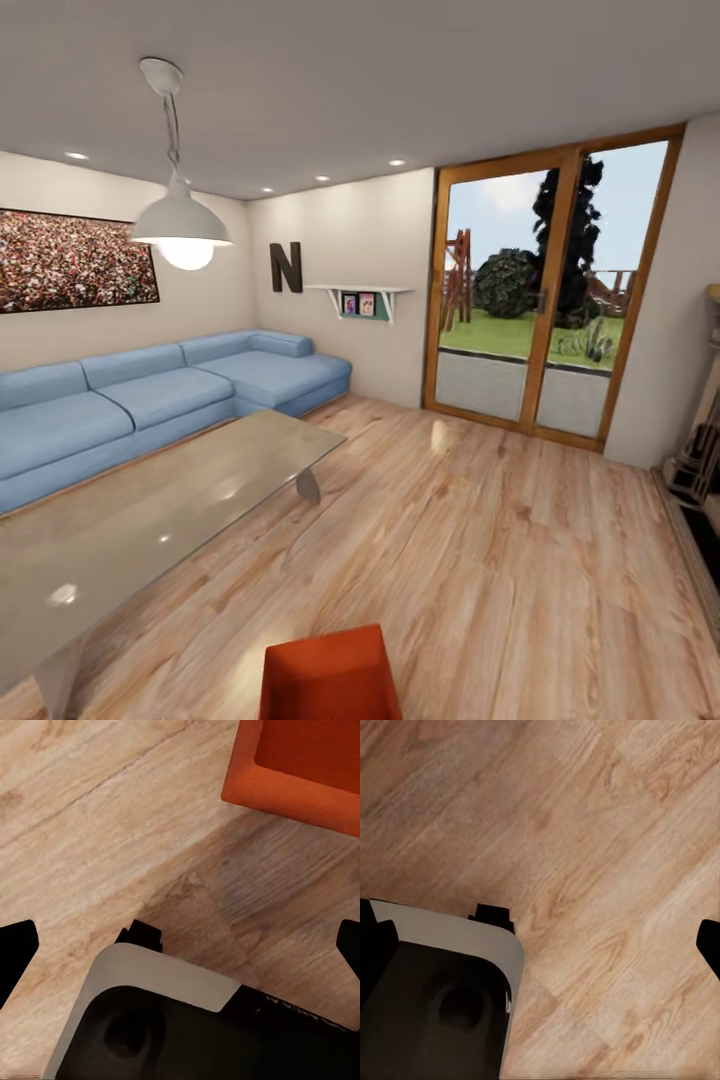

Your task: Move the two storage containers from the living room to the garage. In the garage, place one container on the floor and stack the other container on top of it (either order is fine).

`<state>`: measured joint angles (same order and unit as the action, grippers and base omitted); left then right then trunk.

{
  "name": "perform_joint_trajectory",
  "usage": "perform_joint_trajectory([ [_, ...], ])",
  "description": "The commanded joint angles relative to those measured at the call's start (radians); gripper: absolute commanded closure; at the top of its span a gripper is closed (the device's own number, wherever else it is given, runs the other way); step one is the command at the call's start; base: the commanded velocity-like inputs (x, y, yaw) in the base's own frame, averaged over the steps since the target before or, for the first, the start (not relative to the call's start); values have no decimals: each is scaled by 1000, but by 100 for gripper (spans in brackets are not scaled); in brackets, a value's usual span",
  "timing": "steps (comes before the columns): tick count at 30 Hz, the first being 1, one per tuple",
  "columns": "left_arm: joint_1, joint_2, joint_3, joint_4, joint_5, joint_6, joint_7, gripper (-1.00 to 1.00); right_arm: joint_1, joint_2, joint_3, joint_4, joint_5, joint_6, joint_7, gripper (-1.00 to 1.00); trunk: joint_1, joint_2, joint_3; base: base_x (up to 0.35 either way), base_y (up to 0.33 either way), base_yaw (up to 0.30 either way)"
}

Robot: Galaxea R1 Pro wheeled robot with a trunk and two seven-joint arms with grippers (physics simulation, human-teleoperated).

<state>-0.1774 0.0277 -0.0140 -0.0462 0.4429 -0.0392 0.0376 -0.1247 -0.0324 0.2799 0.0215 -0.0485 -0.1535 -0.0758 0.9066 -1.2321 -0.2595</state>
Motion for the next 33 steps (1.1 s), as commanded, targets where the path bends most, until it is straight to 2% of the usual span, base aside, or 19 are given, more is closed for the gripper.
perform_joint_trajectory([
  [1, -1, 0, -2, 0, 7, -2, 1, -100, -1, 0, 9, 2, -4, -5, -1, -100, 0, -1, -1, -208, 131, 0],
  [10, -1, 0, -4, 0, 8, -2, 2, -100, -1, 8, 12, 2, -4, -1, -3, -100, 0, -1, -1, -46, 28, 18],
  [28, -1, -2, -7, 1, 2, -2, 1, -100, -1, 6, 9, 2, -4, 0, -4, -100, 0, -1, -7, 0, 0, 255],
  [33, -1, -2, -7, 1, 2, -1, 1, -100, -1, 6, 6, 2, -6, -1, -4, -100, 0, -1, -8, 46, 0, 69],
])
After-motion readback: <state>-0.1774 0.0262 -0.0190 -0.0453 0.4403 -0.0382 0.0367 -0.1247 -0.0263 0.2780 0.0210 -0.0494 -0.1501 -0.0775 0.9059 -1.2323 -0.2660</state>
